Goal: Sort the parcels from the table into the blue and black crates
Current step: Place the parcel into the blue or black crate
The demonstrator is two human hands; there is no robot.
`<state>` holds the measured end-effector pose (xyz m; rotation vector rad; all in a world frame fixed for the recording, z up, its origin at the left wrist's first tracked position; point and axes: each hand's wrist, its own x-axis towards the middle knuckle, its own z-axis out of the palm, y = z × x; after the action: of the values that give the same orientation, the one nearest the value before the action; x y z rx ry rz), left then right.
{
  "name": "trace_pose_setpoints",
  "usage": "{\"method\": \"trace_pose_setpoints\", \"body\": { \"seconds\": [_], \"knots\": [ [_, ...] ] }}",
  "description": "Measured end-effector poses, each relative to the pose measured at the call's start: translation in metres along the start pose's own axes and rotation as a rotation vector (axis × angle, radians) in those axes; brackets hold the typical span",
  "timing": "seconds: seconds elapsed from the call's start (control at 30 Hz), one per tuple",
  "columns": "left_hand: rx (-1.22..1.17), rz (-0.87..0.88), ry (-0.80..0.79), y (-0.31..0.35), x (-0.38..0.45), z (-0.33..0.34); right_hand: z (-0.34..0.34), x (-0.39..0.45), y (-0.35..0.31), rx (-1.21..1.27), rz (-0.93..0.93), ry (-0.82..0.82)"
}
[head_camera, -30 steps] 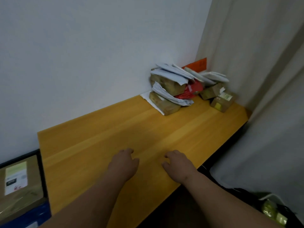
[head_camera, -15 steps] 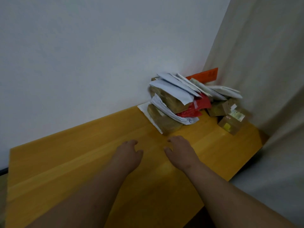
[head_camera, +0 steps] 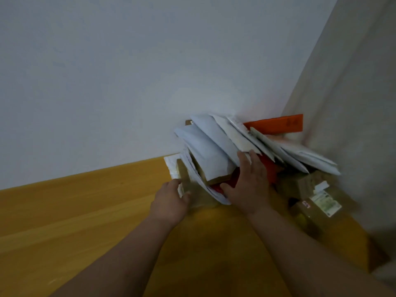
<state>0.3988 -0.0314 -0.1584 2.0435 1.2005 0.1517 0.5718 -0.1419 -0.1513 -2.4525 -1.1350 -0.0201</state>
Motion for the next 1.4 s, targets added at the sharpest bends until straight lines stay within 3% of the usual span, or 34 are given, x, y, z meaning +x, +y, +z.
{"method": "trace_pose_setpoints", "body": {
  "seconds": [0.23, 0.43, 0.63, 0.9, 1.03, 1.3, 1.4],
  "knots": [
    [-0.176, -0.037, 0.116, 0.040, 0.017, 0.012, 0.011, 0.048, 0.029, 0.117, -0.050, -0.152],
    [-0.633, -0.128, 0.016, 0.061, 0.030, 0.009, 0.014, 0.079, 0.035, 0.174, -0.097, -0.288],
    [-1.000, -0.358, -0.058, 0.062, 0.032, 0.004, 0.020, 0.064, 0.014, 0.239, -0.148, -0.390],
    [-1.053, -0.518, 0.021, -0.006, -0.006, -0.008, 0.049, 0.011, -0.045, 0.234, -0.330, -0.460],
    [-1.178, -0.585, 0.065, -0.048, -0.030, -0.022, 0.062, -0.021, -0.094, 0.085, -0.478, -0.508],
    [-1.323, -0.684, 0.325, -0.133, -0.075, -0.059, 0.083, -0.085, -0.167, -0.078, -0.614, -0.695],
    [-1.198, -0.694, 0.449, -0.161, -0.088, -0.067, 0.088, -0.102, -0.182, -0.101, -0.614, -0.786]
  ]
}}
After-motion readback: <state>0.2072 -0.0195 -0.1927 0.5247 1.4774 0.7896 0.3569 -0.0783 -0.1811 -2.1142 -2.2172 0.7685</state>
